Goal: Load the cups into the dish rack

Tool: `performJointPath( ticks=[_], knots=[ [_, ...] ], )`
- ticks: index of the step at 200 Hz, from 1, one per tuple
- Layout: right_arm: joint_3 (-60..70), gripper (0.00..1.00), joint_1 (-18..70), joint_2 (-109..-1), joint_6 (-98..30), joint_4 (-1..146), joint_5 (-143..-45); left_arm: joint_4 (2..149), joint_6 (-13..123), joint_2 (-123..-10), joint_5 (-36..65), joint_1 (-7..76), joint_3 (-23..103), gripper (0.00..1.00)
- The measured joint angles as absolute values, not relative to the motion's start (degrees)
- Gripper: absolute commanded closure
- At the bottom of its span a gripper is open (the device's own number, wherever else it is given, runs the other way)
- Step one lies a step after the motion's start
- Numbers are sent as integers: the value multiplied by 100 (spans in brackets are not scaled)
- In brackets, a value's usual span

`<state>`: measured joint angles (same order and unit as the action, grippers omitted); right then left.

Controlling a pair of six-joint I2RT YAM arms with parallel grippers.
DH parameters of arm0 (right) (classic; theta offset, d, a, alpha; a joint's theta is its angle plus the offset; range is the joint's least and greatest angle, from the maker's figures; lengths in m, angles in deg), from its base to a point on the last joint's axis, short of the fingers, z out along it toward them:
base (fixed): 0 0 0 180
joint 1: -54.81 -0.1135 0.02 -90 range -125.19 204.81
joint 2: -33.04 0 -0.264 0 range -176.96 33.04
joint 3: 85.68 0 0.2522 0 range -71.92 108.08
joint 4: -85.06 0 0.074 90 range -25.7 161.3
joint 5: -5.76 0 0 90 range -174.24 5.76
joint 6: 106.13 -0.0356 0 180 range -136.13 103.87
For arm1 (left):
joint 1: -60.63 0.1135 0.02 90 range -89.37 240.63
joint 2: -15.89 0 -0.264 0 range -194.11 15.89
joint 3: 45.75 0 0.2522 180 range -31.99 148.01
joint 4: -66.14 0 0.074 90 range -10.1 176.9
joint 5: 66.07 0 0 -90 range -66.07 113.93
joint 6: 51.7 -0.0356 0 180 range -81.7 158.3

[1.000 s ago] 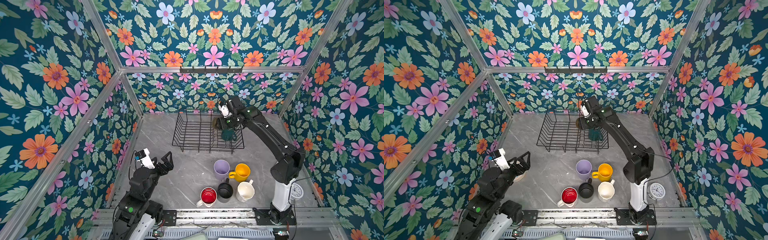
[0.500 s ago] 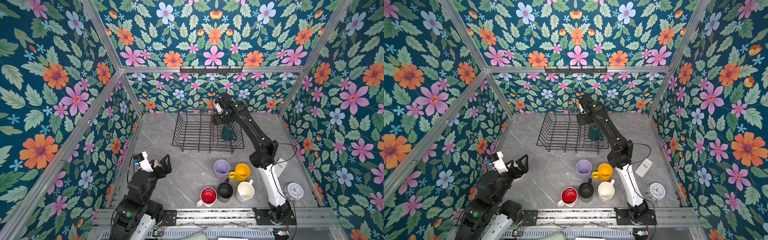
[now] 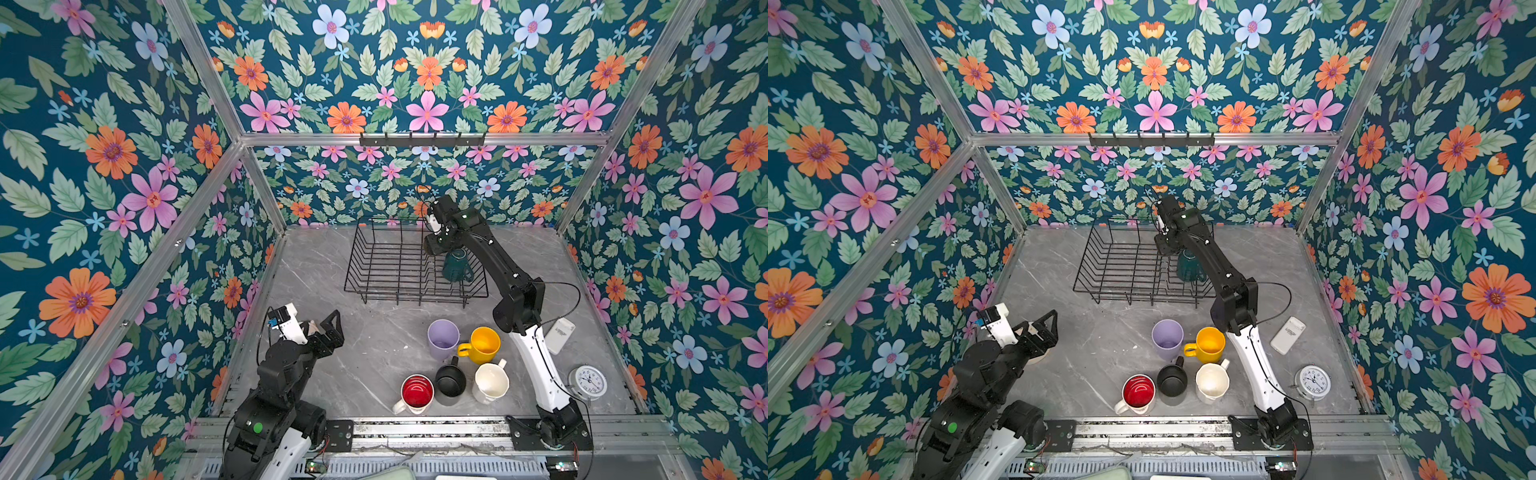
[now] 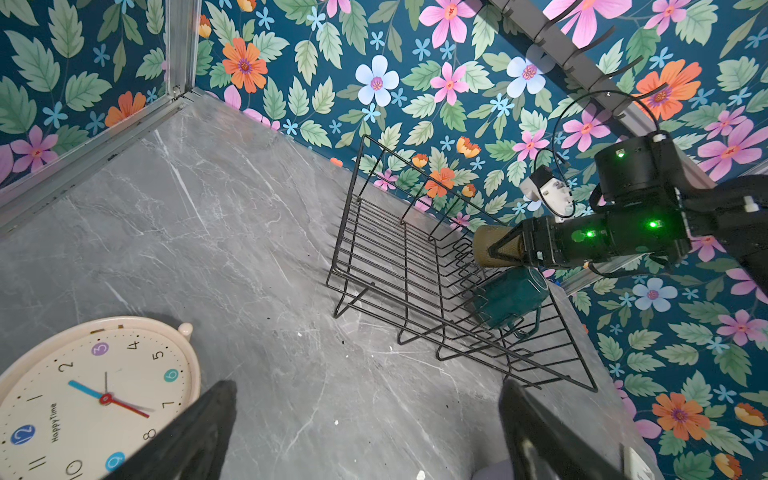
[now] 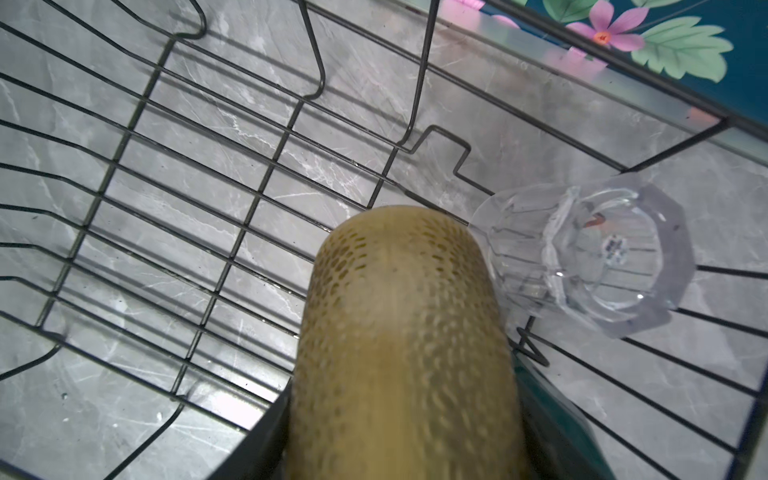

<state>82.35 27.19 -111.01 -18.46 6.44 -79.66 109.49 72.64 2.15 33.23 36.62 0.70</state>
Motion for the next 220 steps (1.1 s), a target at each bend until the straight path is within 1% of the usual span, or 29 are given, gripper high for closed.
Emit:
performJointPath(
  ticks=[71, 82, 93, 113, 130, 162, 183, 200, 220],
  knots=[
    [8279, 100, 2708, -11407, -1647, 847, -8095, 10925, 7269, 178, 3325, 3662, -44, 0],
    [8279, 95, 2713, -11433, -1640, 904, -8117, 10914, 7269, 159, 3325, 3662, -52, 0],
    [8279, 86, 2710, -11457, -1640, 965, -8130, 10907, 7271, 141, 3325, 3662, -66, 0],
    [8277, 76, 2704, -11484, -1640, 1013, -8143, 10901, 7273, 117, 3325, 3662, -76, 0],
    [8275, 64, 2702, -11499, -1640, 1053, -8163, 10894, 7289, 106, 3323, 3662, -90, 0],
    [8264, 48, 2702, -11510, -1621, 1094, -8182, 10870, 7289, 60, 3323, 3662, -125, 0],
    [8262, 42, 2702, -11510, -1599, 1096, -8200, 10855, 7289, 25, 3319, 3662, -153, 0],
    [8257, 41, 2702, -11510, -1595, 1099, -8200, 10820, 7289, -1, 3316, 3662, -164, 0],
    [8251, 43, 2702, -11510, -1575, 1107, -8200, 10815, 7289, -3, 3314, 3662, -164, 0]
  ],
)
